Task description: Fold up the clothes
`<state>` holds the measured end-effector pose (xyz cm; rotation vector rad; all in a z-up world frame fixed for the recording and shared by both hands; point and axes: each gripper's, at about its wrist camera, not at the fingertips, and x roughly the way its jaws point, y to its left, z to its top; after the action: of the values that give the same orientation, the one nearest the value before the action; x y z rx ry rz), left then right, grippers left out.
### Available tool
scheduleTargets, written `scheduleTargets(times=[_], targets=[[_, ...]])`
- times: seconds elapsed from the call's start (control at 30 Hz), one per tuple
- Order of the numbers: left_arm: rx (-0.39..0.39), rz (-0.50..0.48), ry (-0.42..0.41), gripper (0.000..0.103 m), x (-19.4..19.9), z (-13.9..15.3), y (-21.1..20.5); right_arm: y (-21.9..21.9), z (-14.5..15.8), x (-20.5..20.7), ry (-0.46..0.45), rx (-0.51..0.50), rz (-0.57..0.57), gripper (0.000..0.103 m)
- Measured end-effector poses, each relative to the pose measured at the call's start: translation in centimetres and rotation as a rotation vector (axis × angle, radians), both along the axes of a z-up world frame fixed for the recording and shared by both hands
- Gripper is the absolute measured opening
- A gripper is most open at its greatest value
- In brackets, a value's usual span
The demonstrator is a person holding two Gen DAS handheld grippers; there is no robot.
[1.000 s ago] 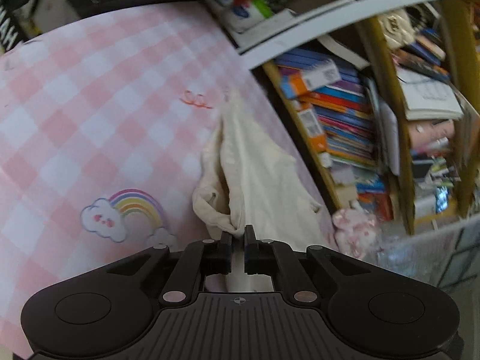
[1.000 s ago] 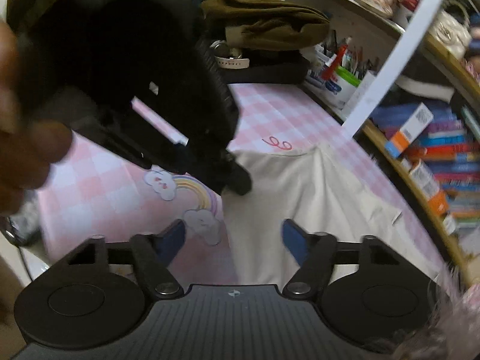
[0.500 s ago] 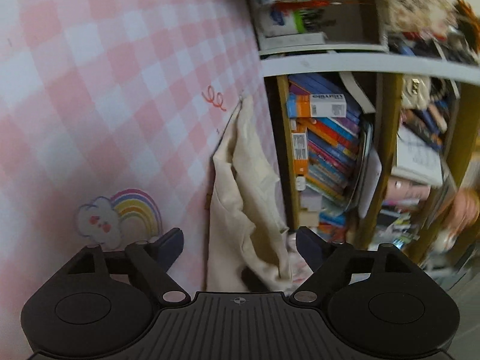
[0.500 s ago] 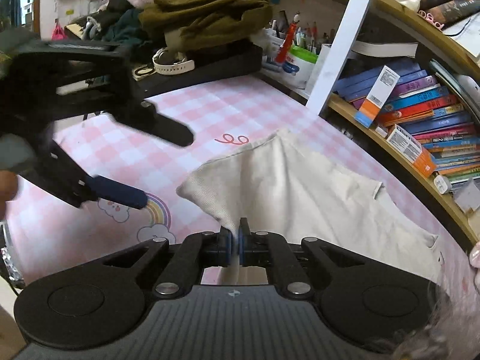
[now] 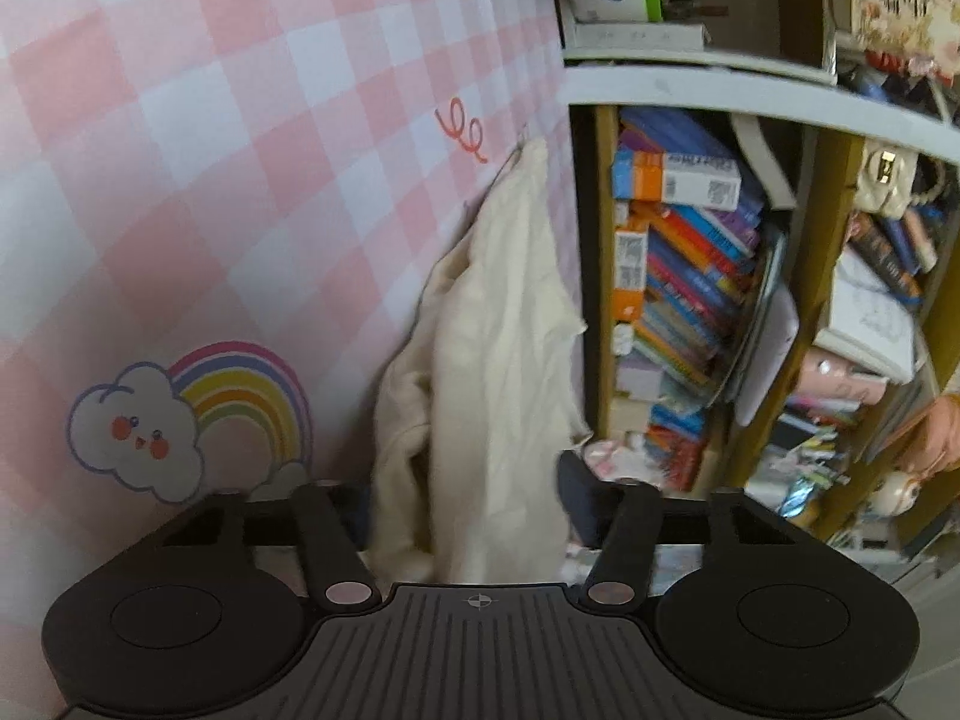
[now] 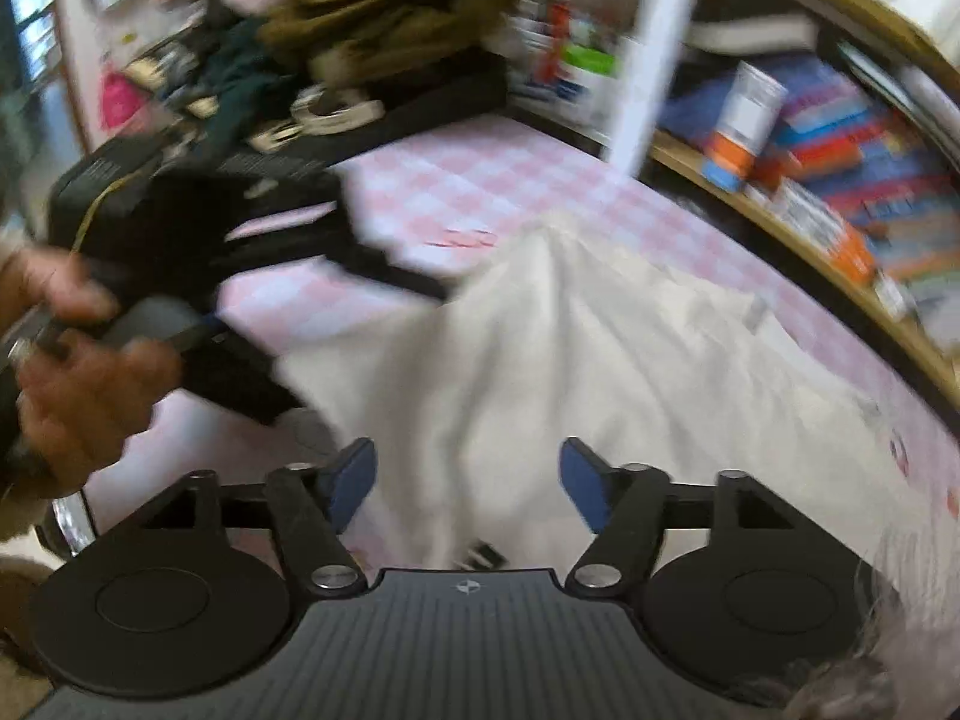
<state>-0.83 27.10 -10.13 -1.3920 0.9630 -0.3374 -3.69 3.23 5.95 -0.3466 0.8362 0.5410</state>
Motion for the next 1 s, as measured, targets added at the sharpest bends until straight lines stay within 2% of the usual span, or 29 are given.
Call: scheduleTargets(times=[0.07,0.17,0.3,0.47,0.6,0.83,1.0], targets=[[0.032,-0.033,-0.002,0.018,0.0,-0.1,-0.2,-1.3,0.7,1.9,0.030,0.020,-0.074,0.076],[0.146,-0.084,-0.058,0.010,0.1,1.4,-0.7,-2.8,1.8,5.2,0.074,0.042,-0.191,0.085],[0.280,-0.148,-0.171,0.009,0.2,4.3,-2.0,-4.1,2.9,10.2,0.135,0.035,-0.305,0.089],[0.377,-0.222,-0.263,0.009,0.4,6.5,-4.5,-0.2,2.6,15.7,0.195,-0.094,-0.245,0.089],[0.417,-0.270,-0.301,0.009,0.6,7.2,-6.1,4.0,2.1,19.0,0.222,-0.188,-0.173,0.090],[0.455,-0.323,-0.358,0.009,1.1,8.2,-7.8,11.5,-0.2,19.8,0.249,-0.303,-0.007,0.093],[0.453,-0.338,-0.369,0.008,1.5,8.4,-8.0,15.4,-2.6,19.4,0.280,-0.425,0.087,0.094]])
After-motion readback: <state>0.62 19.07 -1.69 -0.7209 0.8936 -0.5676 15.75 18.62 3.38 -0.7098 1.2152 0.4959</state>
